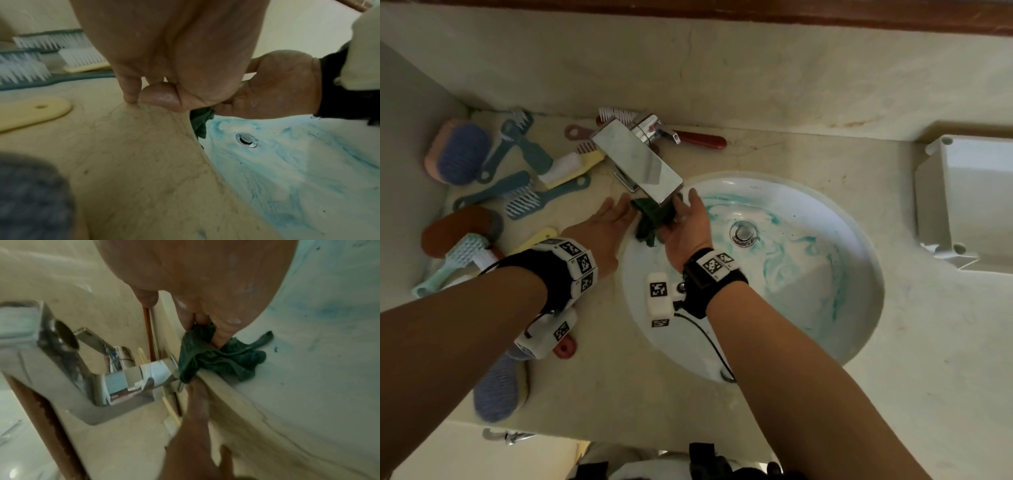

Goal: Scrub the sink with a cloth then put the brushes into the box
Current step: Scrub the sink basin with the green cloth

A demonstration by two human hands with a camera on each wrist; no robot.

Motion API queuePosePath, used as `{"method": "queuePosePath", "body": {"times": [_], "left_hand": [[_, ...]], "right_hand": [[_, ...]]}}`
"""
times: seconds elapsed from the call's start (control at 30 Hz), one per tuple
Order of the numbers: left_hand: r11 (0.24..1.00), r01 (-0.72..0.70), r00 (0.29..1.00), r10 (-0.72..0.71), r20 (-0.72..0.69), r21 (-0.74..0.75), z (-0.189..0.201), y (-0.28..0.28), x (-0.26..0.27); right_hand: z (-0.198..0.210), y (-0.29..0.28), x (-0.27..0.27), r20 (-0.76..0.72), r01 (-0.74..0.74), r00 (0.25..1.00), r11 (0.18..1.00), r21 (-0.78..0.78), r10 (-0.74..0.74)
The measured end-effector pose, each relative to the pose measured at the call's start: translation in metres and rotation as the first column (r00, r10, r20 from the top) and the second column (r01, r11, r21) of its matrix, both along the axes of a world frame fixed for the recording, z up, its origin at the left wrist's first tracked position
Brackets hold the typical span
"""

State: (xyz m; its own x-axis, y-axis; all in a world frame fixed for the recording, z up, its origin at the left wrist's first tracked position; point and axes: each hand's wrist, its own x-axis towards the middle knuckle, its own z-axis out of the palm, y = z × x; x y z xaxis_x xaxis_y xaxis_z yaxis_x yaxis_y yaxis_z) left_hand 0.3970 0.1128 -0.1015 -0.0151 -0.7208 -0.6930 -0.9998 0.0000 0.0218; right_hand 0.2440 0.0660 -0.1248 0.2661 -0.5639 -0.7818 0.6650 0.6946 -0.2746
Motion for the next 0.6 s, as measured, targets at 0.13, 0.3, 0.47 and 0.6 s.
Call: {"method": "queuePosePath", "body": {"times": [0.13, 0.3, 0.47, 0.6], "left_hand": [[1.000, 0.012, 1.000, -0.013, 0.007, 0.021, 0.000, -0.001, 0.001], [1.000, -0.013, 1.000, 0.013, -0.006, -0.010, 0.000, 0.001, 0.000], [0.999, -0.037, 0.999, 0.037, -0.024, 0.016, 0.006, 0.000, -0.005], [1.000, -0.005, 1.000, 0.005, -0.004, 0.020, 0.003, -0.001, -0.002]], "right_hand": [[-0.006, -0.014, -0.015, -0.039, -0.009, 0.999, 0.997, -0.083, 0.006], [-0.020, -0.003, 0.000, -0.024, 0.038, 0.999, 0.998, -0.059, -0.040], [-0.029, 0.023, 0.020, -0.064, -0.139, 0.988, 0.990, 0.011, 0.140], [-0.031, 0.005, 0.010, -0.032, -0.032, 0.999, 0.999, 0.006, 0.032]]}}
